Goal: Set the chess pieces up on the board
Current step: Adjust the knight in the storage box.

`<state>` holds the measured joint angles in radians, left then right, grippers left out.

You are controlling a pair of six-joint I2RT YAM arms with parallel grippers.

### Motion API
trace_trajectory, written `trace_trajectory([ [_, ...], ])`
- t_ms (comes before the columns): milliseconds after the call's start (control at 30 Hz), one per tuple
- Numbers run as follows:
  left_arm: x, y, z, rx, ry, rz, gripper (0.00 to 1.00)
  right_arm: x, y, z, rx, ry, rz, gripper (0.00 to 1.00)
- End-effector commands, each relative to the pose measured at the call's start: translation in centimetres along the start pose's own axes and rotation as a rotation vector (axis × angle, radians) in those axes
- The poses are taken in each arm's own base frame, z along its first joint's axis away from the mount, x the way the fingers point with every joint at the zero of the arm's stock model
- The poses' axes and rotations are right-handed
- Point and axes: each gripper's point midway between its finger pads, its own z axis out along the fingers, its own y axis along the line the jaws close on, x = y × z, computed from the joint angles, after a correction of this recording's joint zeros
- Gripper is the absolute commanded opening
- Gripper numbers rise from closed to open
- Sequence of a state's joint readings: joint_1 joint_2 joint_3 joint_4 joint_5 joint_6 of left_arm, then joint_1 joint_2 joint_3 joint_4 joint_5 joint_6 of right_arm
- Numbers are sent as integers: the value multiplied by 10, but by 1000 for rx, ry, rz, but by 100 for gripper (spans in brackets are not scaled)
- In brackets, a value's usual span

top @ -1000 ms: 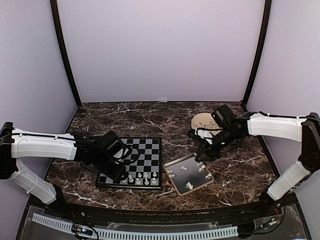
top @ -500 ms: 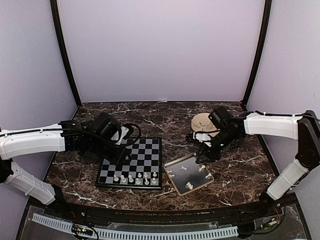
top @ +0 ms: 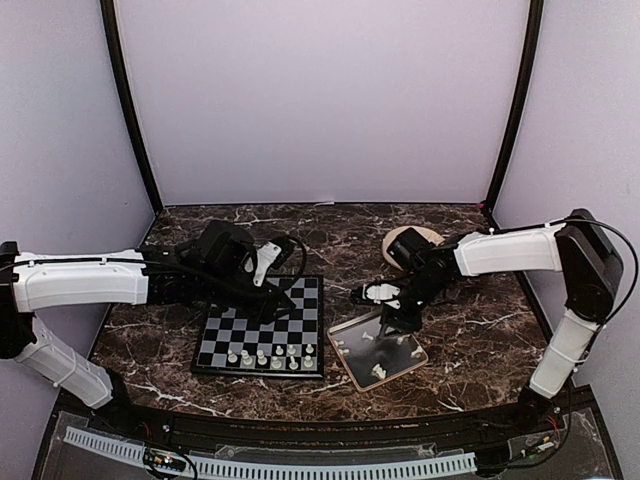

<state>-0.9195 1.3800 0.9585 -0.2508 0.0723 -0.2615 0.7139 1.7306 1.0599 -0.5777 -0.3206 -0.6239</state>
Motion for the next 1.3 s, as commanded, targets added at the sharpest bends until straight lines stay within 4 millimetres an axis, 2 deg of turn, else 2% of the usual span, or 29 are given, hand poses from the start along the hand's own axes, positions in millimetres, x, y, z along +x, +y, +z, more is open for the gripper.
trace_trajectory([
  [0,3,-8,-1,51,-20,39,40,-3,24,-10,-42,-14,-123,38],
  [133,6,-6,-2,40,-17,44,40,8,45,-8,-64,55,-254,42],
  [300,9,-4,-3,32,-14,33,40,19,53,1,-68,152,-399,45],
  [733,19,3,-11,14,-41,-12,40,14,81,26,-104,258,-657,51],
  [1000,23,4,-14,17,-53,-32,40,-3,90,43,-135,242,-664,49],
  [1167,23,4,-14,18,-55,-34,40,-5,82,52,-114,247,-567,44],
  [1267,23,4,-12,19,-56,-34,40,-24,67,46,-106,194,-478,43],
])
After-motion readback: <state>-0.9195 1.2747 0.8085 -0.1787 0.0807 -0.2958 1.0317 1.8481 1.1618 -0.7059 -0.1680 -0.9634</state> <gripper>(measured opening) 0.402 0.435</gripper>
